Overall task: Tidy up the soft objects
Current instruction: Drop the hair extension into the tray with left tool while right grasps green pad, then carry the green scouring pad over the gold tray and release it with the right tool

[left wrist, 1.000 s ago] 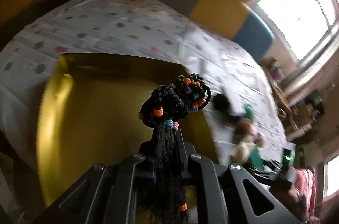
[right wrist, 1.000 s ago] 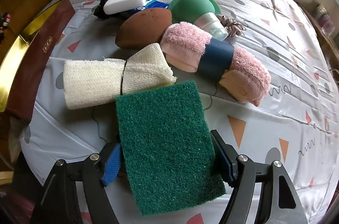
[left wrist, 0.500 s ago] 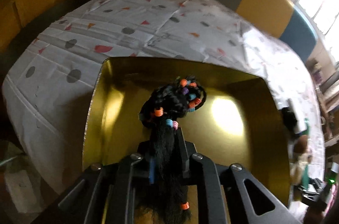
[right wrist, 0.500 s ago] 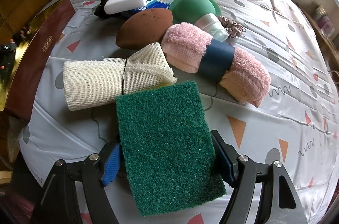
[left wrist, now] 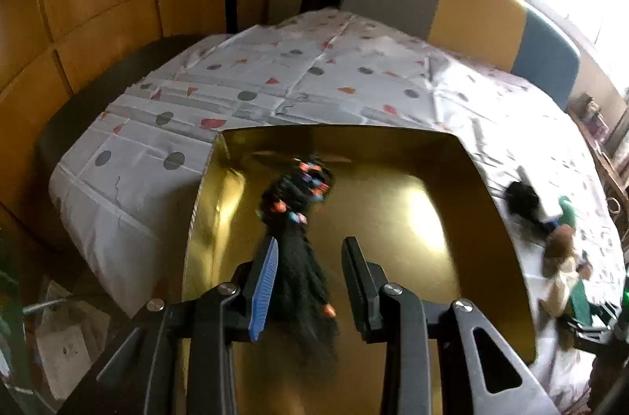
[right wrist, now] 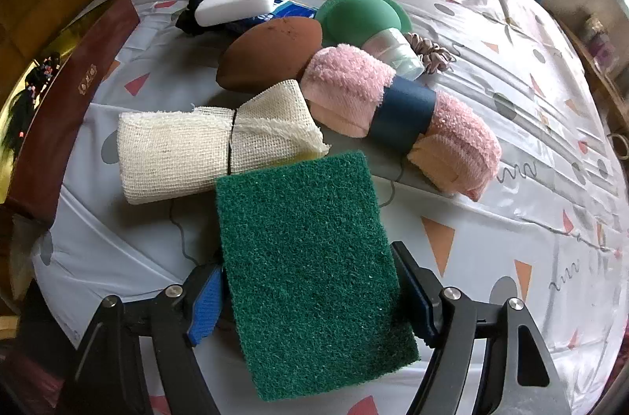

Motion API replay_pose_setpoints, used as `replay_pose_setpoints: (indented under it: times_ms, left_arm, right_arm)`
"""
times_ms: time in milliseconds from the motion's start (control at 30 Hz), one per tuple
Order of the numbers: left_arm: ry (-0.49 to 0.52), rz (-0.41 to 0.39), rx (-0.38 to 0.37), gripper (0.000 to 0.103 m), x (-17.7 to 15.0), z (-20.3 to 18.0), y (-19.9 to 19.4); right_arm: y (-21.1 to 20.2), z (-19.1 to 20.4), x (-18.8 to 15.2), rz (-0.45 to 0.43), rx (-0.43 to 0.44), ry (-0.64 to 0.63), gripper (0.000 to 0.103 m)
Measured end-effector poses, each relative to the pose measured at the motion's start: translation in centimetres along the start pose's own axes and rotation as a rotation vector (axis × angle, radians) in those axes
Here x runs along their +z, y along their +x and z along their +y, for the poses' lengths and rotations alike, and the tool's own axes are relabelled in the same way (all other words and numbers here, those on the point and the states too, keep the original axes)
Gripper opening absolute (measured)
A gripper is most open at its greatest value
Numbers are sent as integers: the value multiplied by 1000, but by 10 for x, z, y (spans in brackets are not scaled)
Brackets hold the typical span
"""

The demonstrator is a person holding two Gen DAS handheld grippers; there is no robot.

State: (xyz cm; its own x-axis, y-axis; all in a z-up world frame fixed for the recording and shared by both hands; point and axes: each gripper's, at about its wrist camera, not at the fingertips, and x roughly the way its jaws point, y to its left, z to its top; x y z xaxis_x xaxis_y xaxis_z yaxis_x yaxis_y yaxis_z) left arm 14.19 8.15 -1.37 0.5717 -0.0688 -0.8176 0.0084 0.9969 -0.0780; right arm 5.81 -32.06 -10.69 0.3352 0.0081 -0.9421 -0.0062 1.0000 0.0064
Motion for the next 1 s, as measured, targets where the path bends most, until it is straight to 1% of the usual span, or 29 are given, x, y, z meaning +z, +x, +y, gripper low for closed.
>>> replay_pose_setpoints:
  times_ms: [100, 267, 433, 533, 733, 867, 1000]
  left_arm:
    - [0, -23, -31, 33, -16, -14, -18]
    - [43, -50, -55, 33, -35, -38, -36]
    - [76, -60, -82, 33, -44, -53, -45]
    - [95, -75, -83, 33, -47, -57, -50]
    - [101, -96, -71, 33, -48, -56, -56]
    - [105, -100, -65, 33, -49, -56, -58]
    - [101, -97, -70, 33, -49, -54, -58]
  right_arm:
    - [-2, 4, 0, -10, -17, -17, 75]
    - [-2, 6, -1, -13, -28, -22, 74]
    - [-2, 8, 1, -7, -47, -15, 74]
    - [-6, 14, 1, -5, -70, -7, 72]
    - [-14, 21, 1, -14, -23, 45, 72]
    - [-31, 25, 6, -63, 45, 90, 72]
    - [-45, 40, 16, -100, 83, 71, 72]
